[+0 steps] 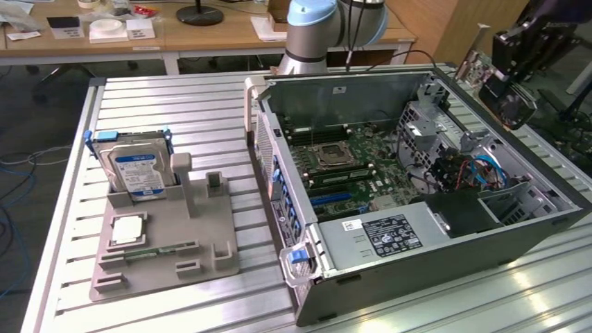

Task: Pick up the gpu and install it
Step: 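Pick up the gpu and move the gpu toward the slot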

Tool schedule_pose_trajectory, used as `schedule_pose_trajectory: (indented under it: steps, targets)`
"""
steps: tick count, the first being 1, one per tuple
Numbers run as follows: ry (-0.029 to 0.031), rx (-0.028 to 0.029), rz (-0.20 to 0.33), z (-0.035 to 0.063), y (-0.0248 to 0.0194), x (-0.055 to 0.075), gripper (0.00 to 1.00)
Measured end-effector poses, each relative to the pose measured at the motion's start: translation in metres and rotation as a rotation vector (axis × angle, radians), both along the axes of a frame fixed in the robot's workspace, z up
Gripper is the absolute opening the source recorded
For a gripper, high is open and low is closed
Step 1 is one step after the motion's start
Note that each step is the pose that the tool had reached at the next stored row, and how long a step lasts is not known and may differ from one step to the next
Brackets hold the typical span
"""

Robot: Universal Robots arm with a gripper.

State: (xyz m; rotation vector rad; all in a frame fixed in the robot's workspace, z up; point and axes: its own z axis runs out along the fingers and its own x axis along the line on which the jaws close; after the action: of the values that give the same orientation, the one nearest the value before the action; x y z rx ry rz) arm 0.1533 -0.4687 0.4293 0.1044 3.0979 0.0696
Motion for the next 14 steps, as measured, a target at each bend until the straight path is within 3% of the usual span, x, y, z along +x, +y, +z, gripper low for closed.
schedule_pose_trajectory:
  steps: [14]
  targets:
    - [-0.0057, 0.0002, -0.008, -0.0001, 0.004, -0.051, 0.27]
